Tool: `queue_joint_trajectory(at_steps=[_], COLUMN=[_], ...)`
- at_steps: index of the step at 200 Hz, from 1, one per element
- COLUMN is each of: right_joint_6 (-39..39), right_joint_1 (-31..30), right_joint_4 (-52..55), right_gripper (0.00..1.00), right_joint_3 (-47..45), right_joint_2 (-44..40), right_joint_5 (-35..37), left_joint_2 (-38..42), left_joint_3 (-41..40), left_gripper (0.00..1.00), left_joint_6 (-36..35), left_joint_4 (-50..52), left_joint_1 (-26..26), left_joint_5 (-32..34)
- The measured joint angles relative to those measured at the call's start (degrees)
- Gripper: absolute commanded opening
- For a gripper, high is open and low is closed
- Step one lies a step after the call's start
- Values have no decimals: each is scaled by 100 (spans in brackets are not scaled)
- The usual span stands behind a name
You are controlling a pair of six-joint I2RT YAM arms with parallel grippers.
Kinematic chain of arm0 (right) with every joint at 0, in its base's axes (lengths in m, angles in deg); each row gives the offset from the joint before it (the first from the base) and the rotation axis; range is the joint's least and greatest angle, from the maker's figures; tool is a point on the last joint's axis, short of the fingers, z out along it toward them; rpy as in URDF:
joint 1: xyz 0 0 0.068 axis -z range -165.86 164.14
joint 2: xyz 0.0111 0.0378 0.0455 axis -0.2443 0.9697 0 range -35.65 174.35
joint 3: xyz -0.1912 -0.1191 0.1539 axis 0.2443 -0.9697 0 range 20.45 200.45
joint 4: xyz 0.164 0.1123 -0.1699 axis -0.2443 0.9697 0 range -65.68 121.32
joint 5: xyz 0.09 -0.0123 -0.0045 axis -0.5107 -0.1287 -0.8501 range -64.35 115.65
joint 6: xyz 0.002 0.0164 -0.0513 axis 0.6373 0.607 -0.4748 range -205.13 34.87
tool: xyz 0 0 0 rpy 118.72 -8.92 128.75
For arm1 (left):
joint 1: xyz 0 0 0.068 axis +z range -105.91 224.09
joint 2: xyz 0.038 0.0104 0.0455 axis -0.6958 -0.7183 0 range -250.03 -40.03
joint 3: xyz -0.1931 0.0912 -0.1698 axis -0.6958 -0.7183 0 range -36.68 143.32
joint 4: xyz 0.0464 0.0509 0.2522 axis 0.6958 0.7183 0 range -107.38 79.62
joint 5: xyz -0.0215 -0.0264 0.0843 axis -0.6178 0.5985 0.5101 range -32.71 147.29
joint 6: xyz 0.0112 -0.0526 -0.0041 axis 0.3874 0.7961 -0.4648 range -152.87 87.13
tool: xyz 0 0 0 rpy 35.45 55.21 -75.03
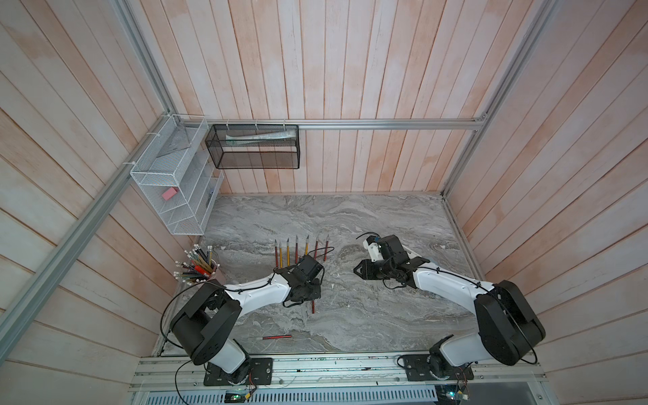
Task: Remove protective caps from carving knives
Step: Pick up the carving knife from the center of the board, then remove the protective sleeve from the carving knife.
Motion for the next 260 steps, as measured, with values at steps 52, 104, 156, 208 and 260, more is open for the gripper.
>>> queue_joint_trajectory(at_steps=[52, 104, 156, 208, 260], right_joint_6=[415, 614, 828, 1056, 1292], right_joint_1=[-22, -367, -496, -509, -544], right_joint_4=[-632, -964, -1274, -1606, -1971], right_gripper=[38, 41, 38, 24, 0], right_joint_3=[278, 767, 909, 911, 907], right_joint_2=[407, 776, 1276, 1346, 1506], right_joint_5=[-881, -1147, -1351, -1543, -1814], left_joint_2=[352, 350, 350, 350, 308], left_joint_3=[144, 529, 597, 649, 682], left_gripper=[0, 0, 0, 0, 0], left_joint_6=[-699, -1043, -1154, -1200, -1213], left_joint_4=[-254, -295, -291, -286, -223], left_joint_1=[0, 0, 0, 0, 0], left_joint_5=[-323, -481, -577, -595, -584])
